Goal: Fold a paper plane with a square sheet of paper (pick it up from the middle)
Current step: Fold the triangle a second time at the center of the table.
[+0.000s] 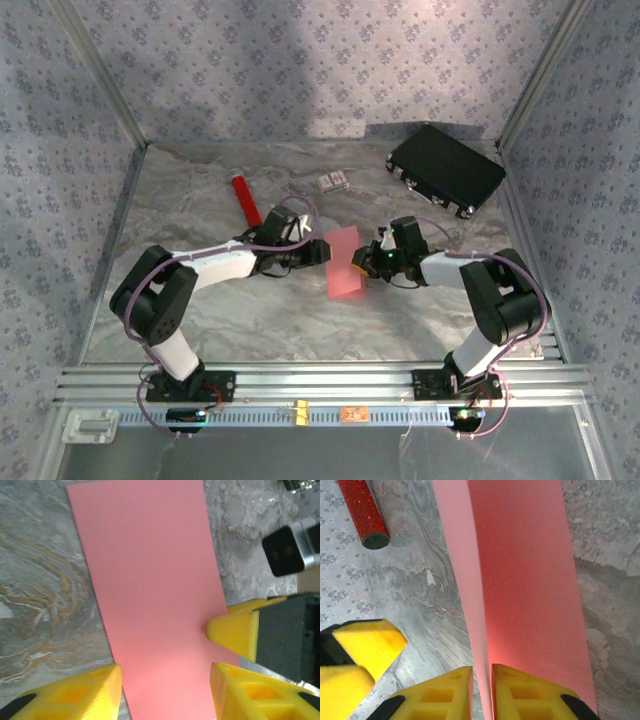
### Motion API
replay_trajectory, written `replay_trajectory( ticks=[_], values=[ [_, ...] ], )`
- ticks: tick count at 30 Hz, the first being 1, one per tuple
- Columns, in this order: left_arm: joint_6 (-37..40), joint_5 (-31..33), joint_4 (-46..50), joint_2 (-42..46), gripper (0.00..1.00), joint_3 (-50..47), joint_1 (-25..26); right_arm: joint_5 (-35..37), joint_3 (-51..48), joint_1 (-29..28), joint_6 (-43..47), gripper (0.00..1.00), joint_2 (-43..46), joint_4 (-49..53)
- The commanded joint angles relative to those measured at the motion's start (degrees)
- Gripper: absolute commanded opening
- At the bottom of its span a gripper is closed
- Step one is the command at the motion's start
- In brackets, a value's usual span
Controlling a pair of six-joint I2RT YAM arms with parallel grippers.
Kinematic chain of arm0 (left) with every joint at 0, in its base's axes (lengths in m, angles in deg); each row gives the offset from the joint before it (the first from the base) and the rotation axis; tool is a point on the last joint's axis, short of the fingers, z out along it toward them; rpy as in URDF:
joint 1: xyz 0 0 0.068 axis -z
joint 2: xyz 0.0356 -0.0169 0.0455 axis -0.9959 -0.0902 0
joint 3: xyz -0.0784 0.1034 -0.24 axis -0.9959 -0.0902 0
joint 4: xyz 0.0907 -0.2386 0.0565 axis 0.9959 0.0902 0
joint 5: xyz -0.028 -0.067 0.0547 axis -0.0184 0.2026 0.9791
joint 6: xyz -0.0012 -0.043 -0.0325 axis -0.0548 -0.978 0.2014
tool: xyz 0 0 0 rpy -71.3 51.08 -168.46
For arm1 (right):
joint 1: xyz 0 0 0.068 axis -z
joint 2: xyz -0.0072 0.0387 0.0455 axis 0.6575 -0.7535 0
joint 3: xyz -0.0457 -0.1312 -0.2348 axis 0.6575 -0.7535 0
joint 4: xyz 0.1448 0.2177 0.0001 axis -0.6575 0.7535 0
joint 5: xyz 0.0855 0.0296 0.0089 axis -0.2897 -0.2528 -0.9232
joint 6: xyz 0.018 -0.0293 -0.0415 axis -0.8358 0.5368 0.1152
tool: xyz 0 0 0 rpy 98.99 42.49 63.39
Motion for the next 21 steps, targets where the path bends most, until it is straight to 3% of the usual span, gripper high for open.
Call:
replay_trajectory(
  ticks=[1, 5, 11, 15, 21],
  values=[
    [3.0, 2.9, -1.8, 3.2, 0.49, -1.7, 2.3, -3.2, 1.9, 1.0, 3.8, 0.17, -1.8, 3.9],
    [3.9, 4.4, -2.6, 5.2, 0.5, -3.7, 4.3, -4.8, 3.4, 1.6, 6.0, 0.15, -2.9, 6.0],
    [13.4, 21.2, 3.4, 8.3, 0.6, -3.2, 14.4, -6.0, 4.6, 2.5, 7.4, 0.12, -3.8, 7.7],
    [17.9, 28.0, 4.6, 8.3, 0.69, -2.4, 20.0, -6.4, 4.9, 2.8, 8.0, 0.16, -3.7, 8.2],
    [24.2, 35.2, 8.8, 3.6, 0.73, 2.0, 26.2, -7.7, 5.4, 3.1, 8.0, 0.18, -3.9, 8.2]
  ],
)
